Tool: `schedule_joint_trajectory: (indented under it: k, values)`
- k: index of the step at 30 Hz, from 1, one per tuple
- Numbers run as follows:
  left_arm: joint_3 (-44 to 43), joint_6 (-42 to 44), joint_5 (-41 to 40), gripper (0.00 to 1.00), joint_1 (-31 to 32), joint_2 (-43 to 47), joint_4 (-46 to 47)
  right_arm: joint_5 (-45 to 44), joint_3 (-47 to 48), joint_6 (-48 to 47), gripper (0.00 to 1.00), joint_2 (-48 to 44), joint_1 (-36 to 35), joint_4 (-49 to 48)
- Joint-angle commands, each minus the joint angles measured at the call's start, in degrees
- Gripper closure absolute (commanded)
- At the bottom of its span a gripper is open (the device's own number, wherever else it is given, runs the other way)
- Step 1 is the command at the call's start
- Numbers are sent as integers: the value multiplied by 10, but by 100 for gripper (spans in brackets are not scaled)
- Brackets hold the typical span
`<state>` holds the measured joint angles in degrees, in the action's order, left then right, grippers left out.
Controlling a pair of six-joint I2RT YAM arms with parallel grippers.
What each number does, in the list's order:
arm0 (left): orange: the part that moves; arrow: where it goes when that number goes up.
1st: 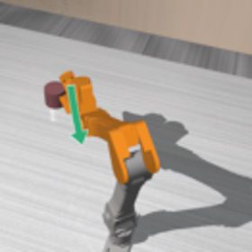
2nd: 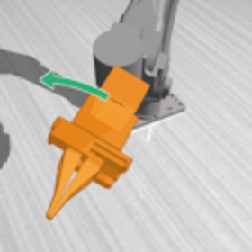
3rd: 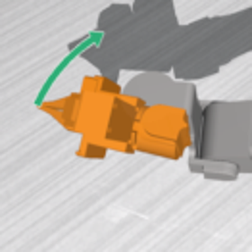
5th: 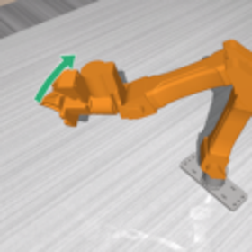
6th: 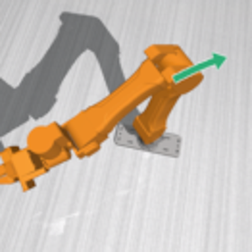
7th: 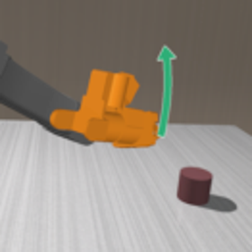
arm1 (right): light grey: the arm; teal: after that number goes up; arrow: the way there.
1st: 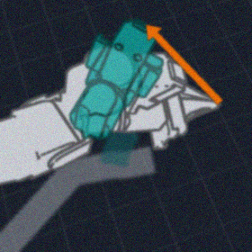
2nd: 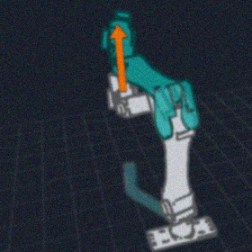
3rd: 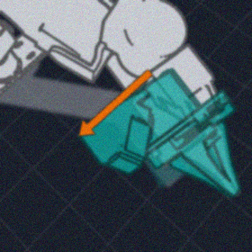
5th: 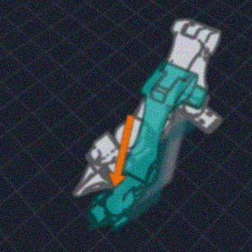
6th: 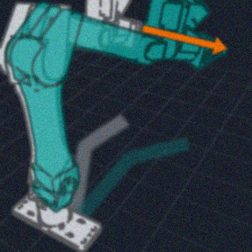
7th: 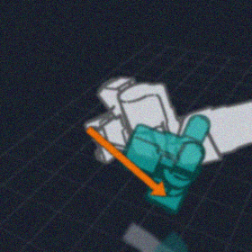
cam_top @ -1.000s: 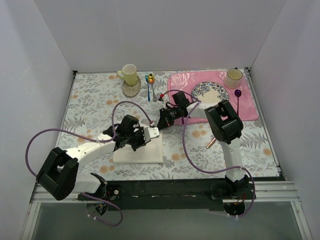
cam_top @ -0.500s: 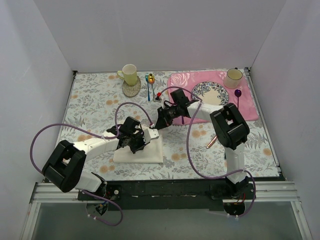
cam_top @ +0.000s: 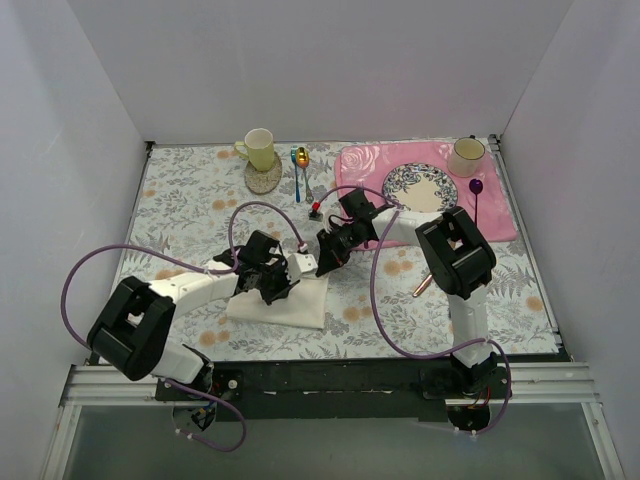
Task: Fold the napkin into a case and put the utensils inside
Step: Fold the lower triangle-folded napkin at the center of the board.
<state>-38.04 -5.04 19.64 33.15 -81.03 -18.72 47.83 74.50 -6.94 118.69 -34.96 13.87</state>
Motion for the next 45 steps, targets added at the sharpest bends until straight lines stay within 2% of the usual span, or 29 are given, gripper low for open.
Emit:
schedule_joint_trajectory:
  k: [1,5,8,14,16,20,24,29,36,45]
  values:
    - [4,-11,-10,97,-14,-26,-20,-37,-10,-56,99,15,-2,17]
    - [-15,-33,41,90,-54,4,-25,-46,-17,-70,99,18,-4,9]
    - [-47,-60,73,80,-96,33,-30,-50,-20,-75,99,18,-4,4]
    - [-91,-65,78,77,-156,39,-42,-47,-9,-76,99,8,-3,-2]
    - [-110,-46,107,76,-177,26,-72,-42,-2,-70,99,2,-4,-2]
    - [-84,69,169,72,-179,54,-105,-37,11,-67,99,-3,-4,5]
    - [-38,125,131,76,-126,70,-103,-34,24,-72,99,2,-4,19]
    - [-26,105,63,84,-99,27,-91,-21,45,-76,99,-4,-5,36]
    - [-9,86,23,90,-91,-22,-79,6,58,-92,99,-26,-20,72]
    - [2,71,14,91,-91,-24,-70,4,12,-154,99,-52,-44,93]
